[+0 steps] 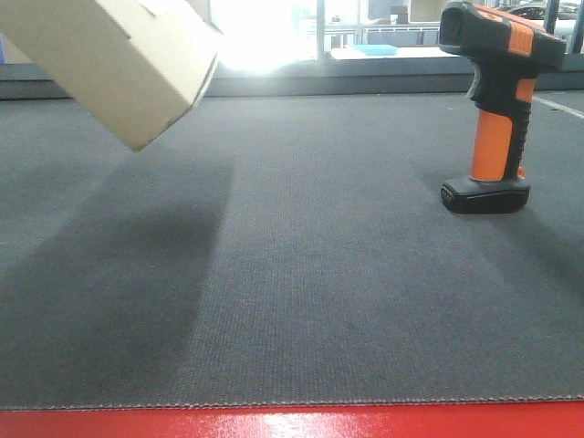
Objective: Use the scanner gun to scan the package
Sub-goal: 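Close the right gripper around the orange scanner gun's handle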
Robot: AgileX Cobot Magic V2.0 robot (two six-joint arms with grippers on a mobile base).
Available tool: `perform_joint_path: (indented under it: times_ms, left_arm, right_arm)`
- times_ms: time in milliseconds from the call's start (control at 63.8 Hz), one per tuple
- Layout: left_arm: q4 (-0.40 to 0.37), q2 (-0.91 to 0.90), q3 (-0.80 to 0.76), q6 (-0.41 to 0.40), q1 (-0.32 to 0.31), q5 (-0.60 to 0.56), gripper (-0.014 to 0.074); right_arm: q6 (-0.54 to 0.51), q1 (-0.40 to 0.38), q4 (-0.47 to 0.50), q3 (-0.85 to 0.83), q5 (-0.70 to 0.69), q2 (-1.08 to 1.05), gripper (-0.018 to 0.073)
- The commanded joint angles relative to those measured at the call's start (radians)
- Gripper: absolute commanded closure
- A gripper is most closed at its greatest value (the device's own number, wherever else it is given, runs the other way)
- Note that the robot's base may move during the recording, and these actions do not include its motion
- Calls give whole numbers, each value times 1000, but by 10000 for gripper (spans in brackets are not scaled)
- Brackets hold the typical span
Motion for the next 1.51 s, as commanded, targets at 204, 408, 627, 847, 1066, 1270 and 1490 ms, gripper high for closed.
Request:
perform_joint_path:
  times_ms: [204,408,627,847,1066,1270,1490]
  left_arm:
    - [-31,-14,-7,0,3,-5,707]
    - [-31,-14,-7,0,3,-5,707]
    - [-31,-14,-7,0,3,-5,707]
    - [-31,-14,-7,0,3,-5,707]
    - [-31,-14,-7,0,3,-5,707]
    - [-31,-14,-7,0,3,-5,707]
    - [-31,-14,-7,0,3,-5,707]
  right_arm:
    - [-5,2,1,223,-439,97,-1]
    - [21,4,10,236,-581,262,-1]
    - [83,5,10,236,-795,451,-1]
    - [83,73,10,213,-986,633,-1]
    - [83,75,93,179,-1074,763,-1]
    - [83,75,88,156,-1156,850,-1]
    - [154,75,88,118,-1169,922,-1]
